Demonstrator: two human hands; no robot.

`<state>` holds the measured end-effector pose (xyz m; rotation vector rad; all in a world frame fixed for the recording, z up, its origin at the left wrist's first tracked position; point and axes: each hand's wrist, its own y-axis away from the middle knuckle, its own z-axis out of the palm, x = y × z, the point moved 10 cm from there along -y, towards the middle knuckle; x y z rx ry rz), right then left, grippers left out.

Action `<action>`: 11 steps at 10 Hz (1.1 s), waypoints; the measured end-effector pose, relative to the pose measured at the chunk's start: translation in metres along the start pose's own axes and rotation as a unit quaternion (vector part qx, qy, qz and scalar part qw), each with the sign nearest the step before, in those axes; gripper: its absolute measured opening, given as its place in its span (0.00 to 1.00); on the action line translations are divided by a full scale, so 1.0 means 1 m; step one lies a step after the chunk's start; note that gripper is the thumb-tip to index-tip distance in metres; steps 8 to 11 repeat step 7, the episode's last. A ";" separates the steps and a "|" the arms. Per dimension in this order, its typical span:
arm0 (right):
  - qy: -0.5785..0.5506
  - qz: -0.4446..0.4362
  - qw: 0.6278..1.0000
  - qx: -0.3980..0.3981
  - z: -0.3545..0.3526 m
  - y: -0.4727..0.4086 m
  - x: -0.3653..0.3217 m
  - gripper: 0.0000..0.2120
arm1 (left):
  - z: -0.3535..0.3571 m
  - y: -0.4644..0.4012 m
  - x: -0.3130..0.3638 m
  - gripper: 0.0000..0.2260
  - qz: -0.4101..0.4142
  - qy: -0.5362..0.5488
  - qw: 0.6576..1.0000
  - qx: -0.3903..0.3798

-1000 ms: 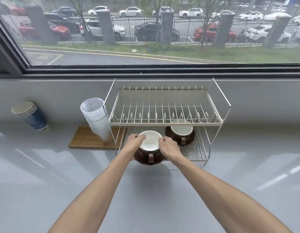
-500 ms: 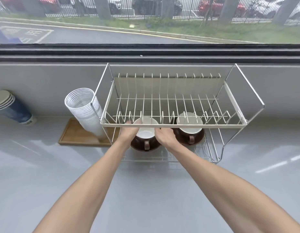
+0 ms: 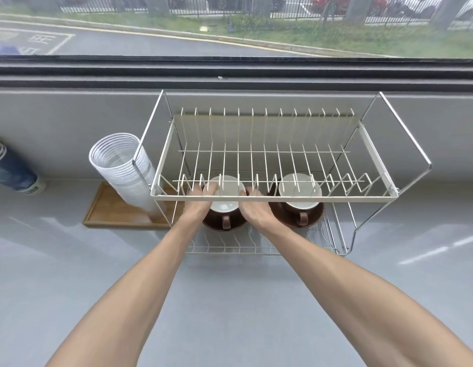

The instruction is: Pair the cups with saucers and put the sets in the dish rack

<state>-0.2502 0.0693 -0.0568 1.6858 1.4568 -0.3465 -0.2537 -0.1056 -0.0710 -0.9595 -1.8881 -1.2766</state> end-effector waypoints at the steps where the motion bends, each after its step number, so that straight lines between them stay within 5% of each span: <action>1: -0.013 0.000 1.000 0.021 -0.002 -0.001 0.000 0.18 | 0.003 0.012 0.004 0.42 0.003 -0.026 1.000 -0.004; 4: -0.007 -0.026 1.000 0.005 -0.008 0.024 -0.010 0.24 | 0.002 0.031 0.015 0.22 0.067 -0.204 0.976 -0.021; 7: 0.069 0.008 0.995 -0.065 -0.016 0.064 -0.004 0.23 | -0.012 0.055 0.005 0.30 0.041 -0.361 0.930 -0.048; 11: 0.069 0.008 0.995 -0.065 -0.016 0.064 -0.004 0.23 | -0.012 0.055 0.005 0.30 0.041 -0.361 0.930 -0.048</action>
